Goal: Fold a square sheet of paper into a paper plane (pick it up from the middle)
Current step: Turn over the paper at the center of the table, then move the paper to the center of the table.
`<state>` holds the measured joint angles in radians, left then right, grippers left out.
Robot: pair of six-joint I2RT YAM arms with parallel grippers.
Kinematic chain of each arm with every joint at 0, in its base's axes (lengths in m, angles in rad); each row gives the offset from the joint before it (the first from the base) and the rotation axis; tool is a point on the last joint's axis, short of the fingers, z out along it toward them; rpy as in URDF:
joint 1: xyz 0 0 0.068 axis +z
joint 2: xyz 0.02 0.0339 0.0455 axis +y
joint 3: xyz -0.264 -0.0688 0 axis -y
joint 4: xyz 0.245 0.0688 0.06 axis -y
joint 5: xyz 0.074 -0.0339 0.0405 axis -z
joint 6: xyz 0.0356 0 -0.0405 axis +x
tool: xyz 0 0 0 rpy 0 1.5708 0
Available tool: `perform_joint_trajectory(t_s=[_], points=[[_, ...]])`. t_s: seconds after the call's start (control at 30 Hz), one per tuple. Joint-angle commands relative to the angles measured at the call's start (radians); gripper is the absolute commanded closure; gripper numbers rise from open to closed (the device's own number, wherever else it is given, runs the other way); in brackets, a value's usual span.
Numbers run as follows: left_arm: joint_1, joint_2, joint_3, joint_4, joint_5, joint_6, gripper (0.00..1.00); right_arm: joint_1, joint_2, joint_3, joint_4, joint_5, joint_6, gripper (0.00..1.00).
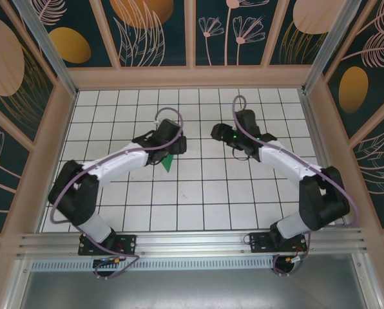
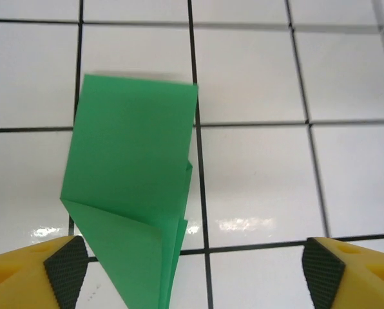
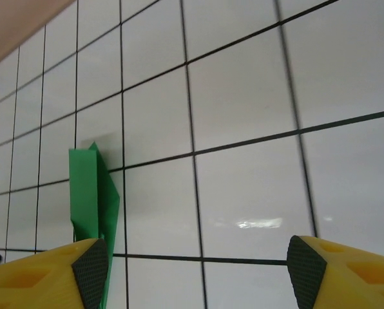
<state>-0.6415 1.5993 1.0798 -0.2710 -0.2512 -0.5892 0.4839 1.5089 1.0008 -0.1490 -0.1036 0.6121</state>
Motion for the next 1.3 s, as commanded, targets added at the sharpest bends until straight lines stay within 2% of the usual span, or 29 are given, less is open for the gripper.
perform_joint_trajectory(t_s=[0.0,0.1,0.23,0.43,0.5,0.63,0.93,1.17,1.27], points=[[0.09,-0.085,-0.096,0.103,0.152,-0.046,0.07,0.108,0.093,0.098,-0.012,0.043,0.017,0.29],[0.162,-0.164,-0.189,0.129,0.164,-0.078,0.02,0.206,0.222,0.202,-0.017,0.034,0.033,0.41],[0.248,-0.249,-0.285,0.142,0.167,-0.119,0.02,0.314,0.399,0.365,-0.052,0.024,0.044,0.56],[0.358,-0.331,-0.397,0.19,0.243,-0.176,0.01,0.382,0.591,0.547,-0.071,-0.064,0.056,0.71],[0.378,-0.341,-0.417,0.2,0.253,-0.185,0.02,0.39,0.635,0.596,-0.088,-0.08,0.056,0.73],[0.397,-0.348,-0.432,0.205,0.268,-0.19,0.02,0.389,0.702,0.654,-0.15,-0.035,0.062,0.74],[0.401,-0.334,-0.429,0.222,0.3,-0.19,0.02,0.358,0.726,0.619,-0.205,-0.021,-0.023,0.74],[0.401,-0.32,-0.435,0.245,0.354,-0.19,0.01,0.339,0.661,0.472,-0.226,-0.071,-0.333,0.74],[0.401,-0.314,-0.442,0.264,0.386,-0.193,0.01,0.32,0.598,0.358,-0.229,-0.158,-0.511,0.74]])
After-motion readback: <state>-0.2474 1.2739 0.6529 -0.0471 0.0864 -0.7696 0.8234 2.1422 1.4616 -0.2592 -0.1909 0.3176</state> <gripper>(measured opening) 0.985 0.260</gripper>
